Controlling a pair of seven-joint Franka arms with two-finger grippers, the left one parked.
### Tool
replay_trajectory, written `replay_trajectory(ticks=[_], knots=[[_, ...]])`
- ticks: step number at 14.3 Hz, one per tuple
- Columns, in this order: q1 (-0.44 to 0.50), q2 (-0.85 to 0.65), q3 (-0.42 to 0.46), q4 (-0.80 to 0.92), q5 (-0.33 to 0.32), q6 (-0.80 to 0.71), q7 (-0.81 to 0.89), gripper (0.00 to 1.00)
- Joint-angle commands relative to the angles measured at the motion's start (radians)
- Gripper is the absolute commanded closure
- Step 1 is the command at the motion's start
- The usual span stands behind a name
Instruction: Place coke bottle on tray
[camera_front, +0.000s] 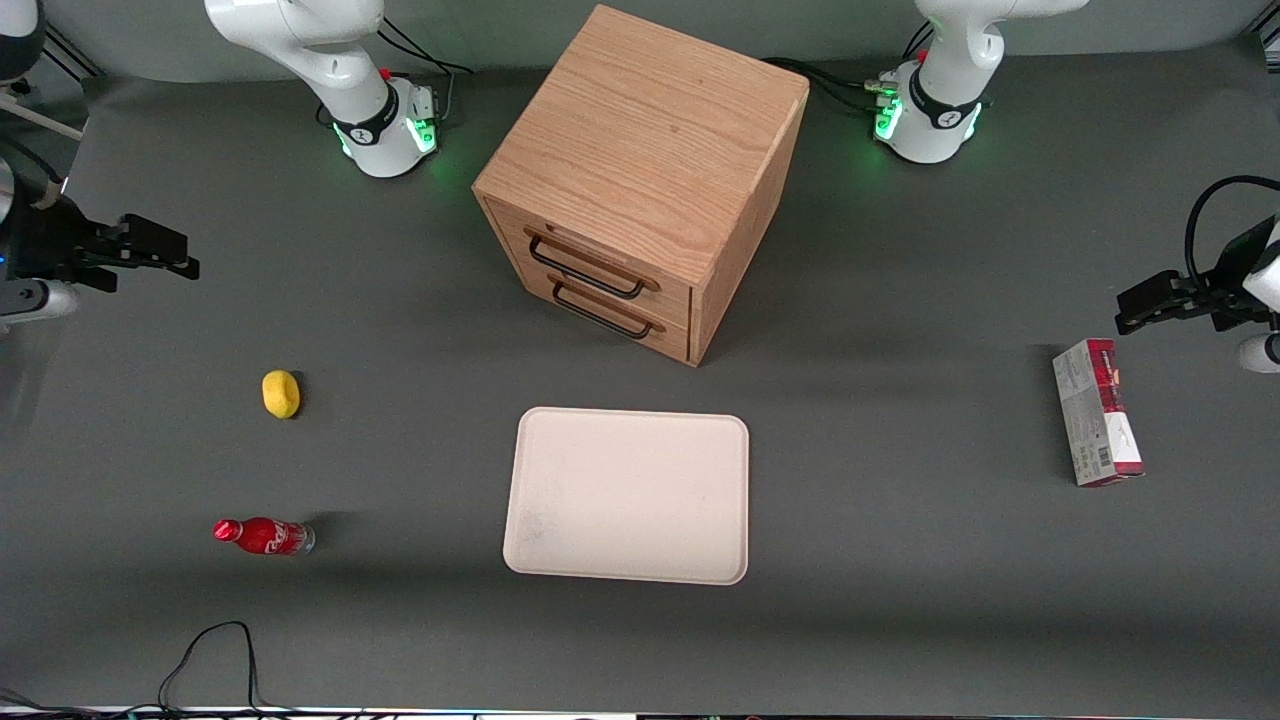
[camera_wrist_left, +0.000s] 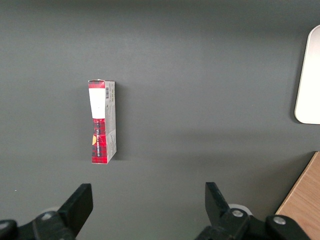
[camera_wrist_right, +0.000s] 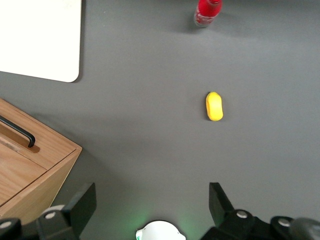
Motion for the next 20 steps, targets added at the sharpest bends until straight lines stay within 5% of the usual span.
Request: replay_trajectory(ticks=[1, 6, 14, 20], knots=[[-0.061, 0.125, -0.004, 0.164, -0.022, -0.042, -0.059, 0.0], [-0.145, 0.457, -0.007, 0.567, -0.019, -0.111, -0.178, 0.0], [-0.145, 0.482, 0.002, 0.57, -0.019, -0.082, -0.178, 0.0], [-0.144, 0.595, 0.007, 0.57, -0.018, 0.072, -0.176, 0.0]])
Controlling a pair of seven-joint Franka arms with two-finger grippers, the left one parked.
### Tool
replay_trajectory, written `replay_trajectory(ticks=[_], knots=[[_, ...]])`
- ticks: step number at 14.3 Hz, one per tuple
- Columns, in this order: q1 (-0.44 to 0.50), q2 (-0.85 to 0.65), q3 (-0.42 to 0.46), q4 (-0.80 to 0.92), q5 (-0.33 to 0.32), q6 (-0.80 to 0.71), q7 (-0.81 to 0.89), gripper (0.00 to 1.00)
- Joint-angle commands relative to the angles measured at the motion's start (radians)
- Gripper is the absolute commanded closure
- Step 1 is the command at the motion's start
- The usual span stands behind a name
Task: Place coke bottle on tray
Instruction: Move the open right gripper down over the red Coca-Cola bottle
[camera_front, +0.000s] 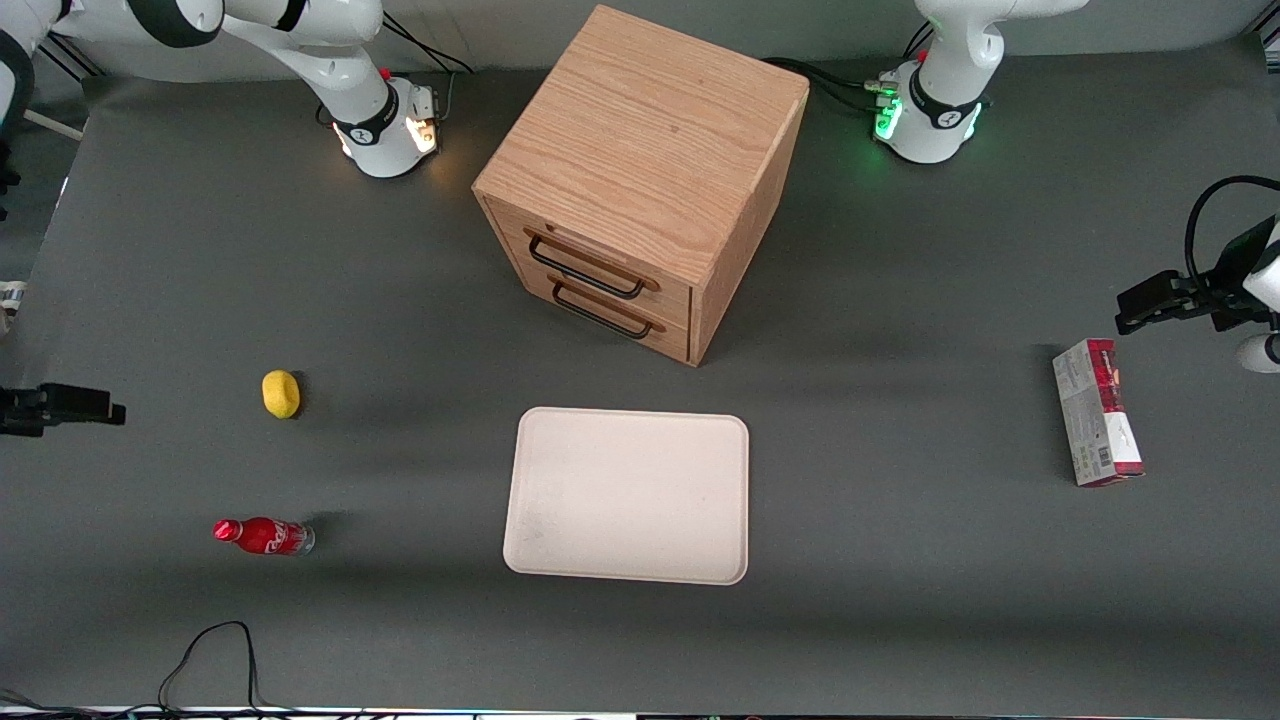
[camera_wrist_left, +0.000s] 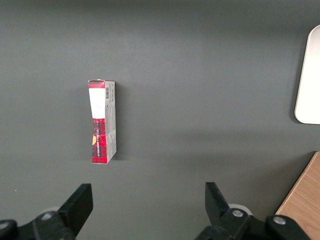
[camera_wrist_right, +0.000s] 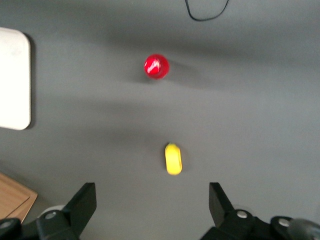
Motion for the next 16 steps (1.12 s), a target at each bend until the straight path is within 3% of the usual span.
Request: replay_trajectory(ticks=[1, 5, 16], knots=[[0.003, 0.1, 0.006, 0.039, -0.008, 0.097, -0.011, 0.0], [0.017, 0.229, 0.006, 0.032, -0.008, 0.264, 0.016, 0.0], [0.08, 0.291, 0.004, -0.076, -0.031, 0.505, 0.119, 0.0]])
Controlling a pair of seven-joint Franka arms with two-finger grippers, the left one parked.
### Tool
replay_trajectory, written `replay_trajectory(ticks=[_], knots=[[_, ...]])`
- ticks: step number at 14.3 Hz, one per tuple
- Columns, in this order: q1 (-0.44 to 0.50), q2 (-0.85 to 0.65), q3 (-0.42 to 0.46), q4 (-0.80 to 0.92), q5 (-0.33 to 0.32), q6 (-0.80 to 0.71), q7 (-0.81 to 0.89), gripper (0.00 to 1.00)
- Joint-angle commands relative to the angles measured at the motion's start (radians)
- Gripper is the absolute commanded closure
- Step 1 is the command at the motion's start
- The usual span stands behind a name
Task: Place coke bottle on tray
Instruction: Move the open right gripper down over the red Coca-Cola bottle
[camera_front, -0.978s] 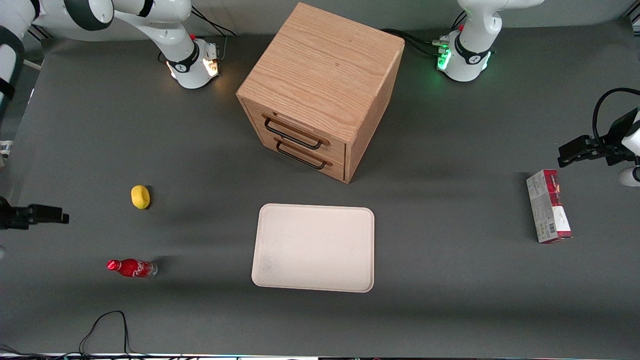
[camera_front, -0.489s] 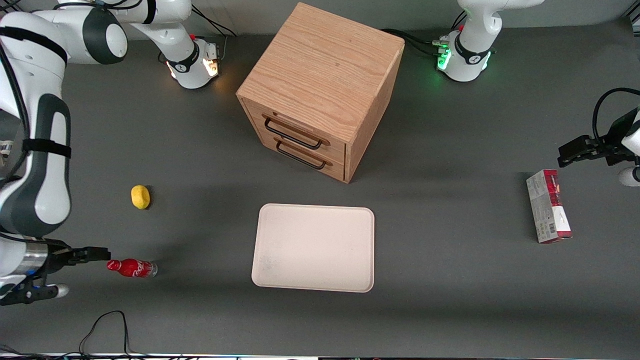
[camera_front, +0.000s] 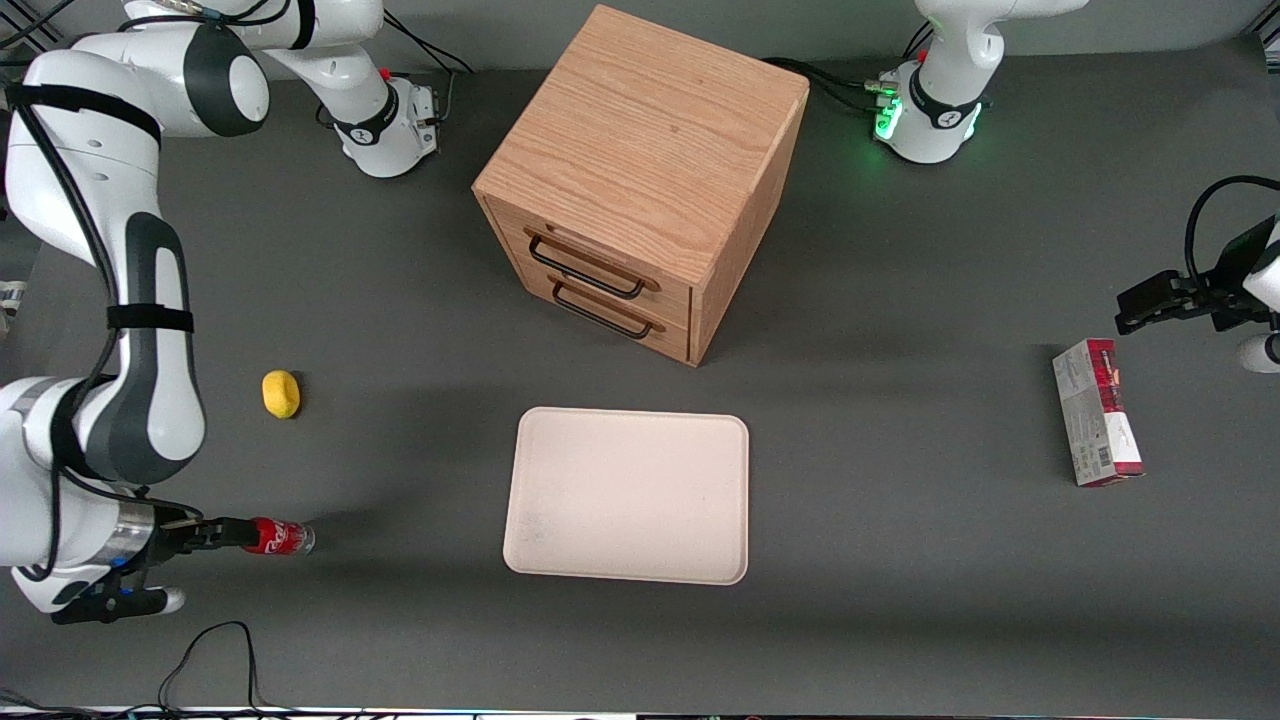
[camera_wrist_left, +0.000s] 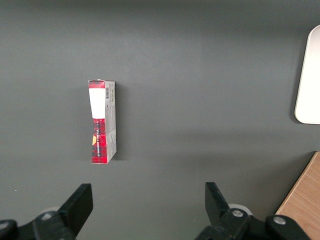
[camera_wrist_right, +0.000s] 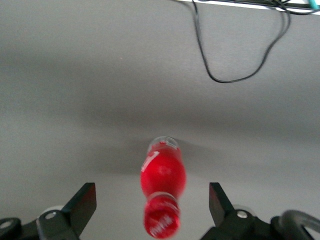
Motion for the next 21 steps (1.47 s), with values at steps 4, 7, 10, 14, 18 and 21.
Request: replay_trajectory(ticks=[4, 7, 10, 14, 18, 21], knots=[[0.008, 0.005, -0.001, -0.003, -0.055, 0.021, 0.023, 0.0], [0.008, -0.002, -0.001, -0.015, -0.055, 0.013, 0.021, 0.0], [0.005, -0.017, -0.003, -0.049, -0.055, 0.009, 0.0, 0.0], [0.007, -0.033, -0.004, -0.091, -0.057, 0.006, -0.002, 0.0], [0.002, -0.064, -0.009, -0.116, -0.057, -0.023, -0.043, 0.0], [0.002, -0.076, -0.009, -0.118, -0.057, -0.042, -0.043, 0.0]])
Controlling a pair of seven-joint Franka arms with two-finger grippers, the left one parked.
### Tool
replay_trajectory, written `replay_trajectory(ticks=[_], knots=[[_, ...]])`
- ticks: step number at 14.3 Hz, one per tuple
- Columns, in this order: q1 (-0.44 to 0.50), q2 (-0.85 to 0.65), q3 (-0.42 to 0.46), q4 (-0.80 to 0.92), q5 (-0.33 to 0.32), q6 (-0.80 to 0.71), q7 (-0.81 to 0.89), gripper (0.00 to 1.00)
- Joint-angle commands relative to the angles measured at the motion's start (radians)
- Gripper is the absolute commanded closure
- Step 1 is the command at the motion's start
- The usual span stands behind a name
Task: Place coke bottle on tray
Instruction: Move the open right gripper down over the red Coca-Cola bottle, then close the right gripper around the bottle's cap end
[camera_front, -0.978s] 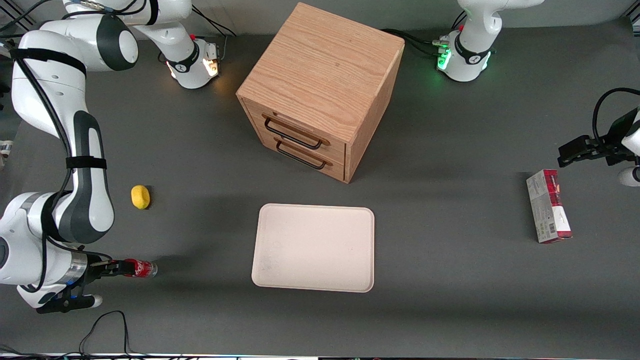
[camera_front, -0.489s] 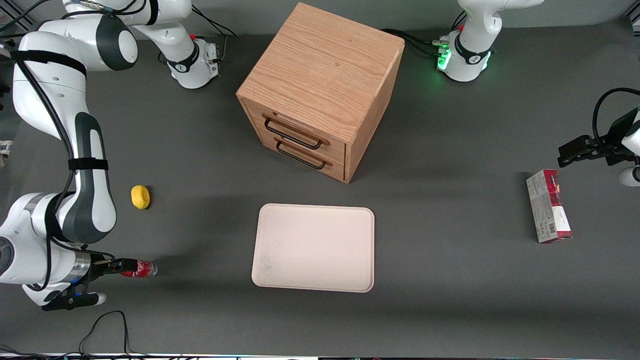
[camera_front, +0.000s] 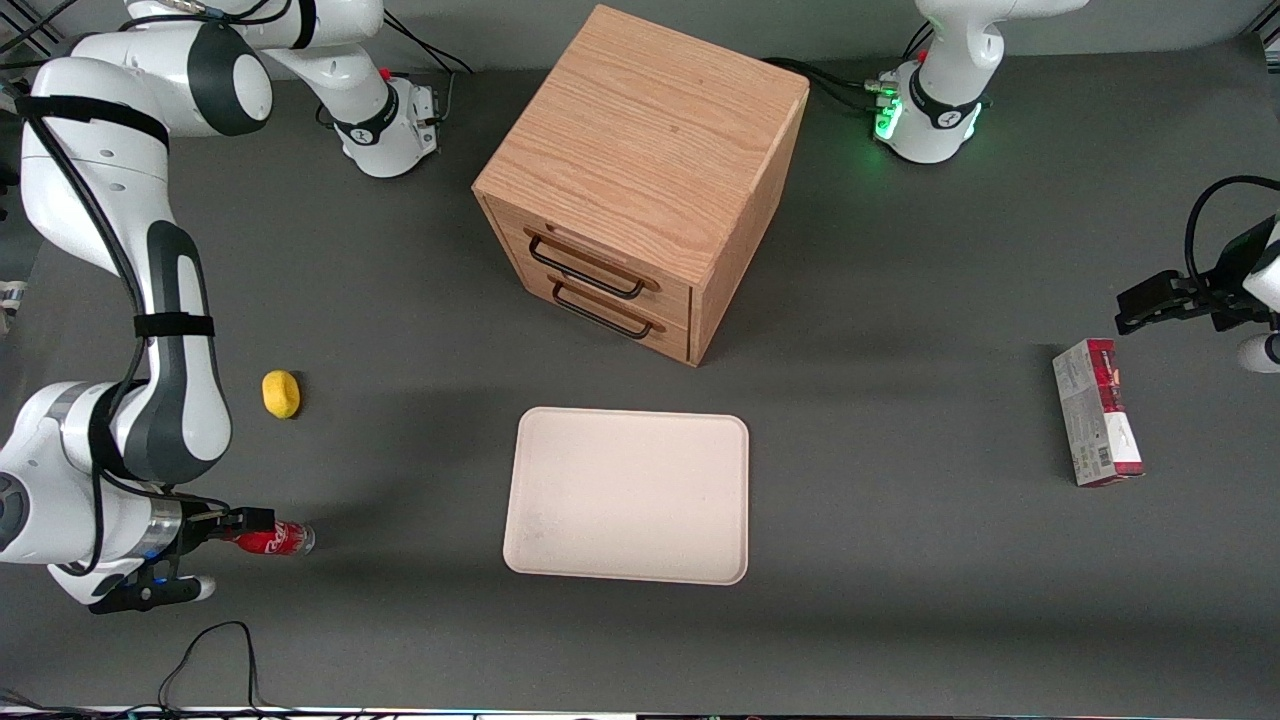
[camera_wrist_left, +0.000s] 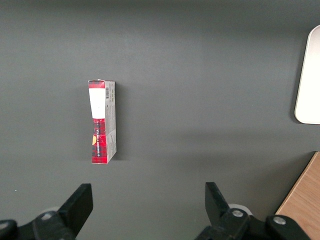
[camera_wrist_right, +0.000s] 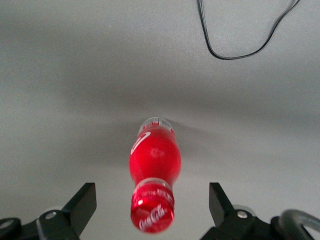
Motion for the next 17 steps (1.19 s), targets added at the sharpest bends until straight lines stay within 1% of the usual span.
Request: replay_trajectory(ticks=[1, 7, 8, 9, 17], knots=[[0.0, -0.051, -0.002, -0.049, -0.014, -0.015, -0.023, 0.0], [0.0, -0.051, -0.002, -0.046, -0.014, -0.014, -0.023, 0.01], [0.0, -0.051, -0.002, -0.046, -0.014, -0.015, -0.022, 0.1], [0.004, -0.051, -0.004, -0.044, -0.014, -0.015, -0.016, 0.99], [0.0, -0.051, -0.002, -0.041, -0.013, -0.015, -0.009, 1.0]])
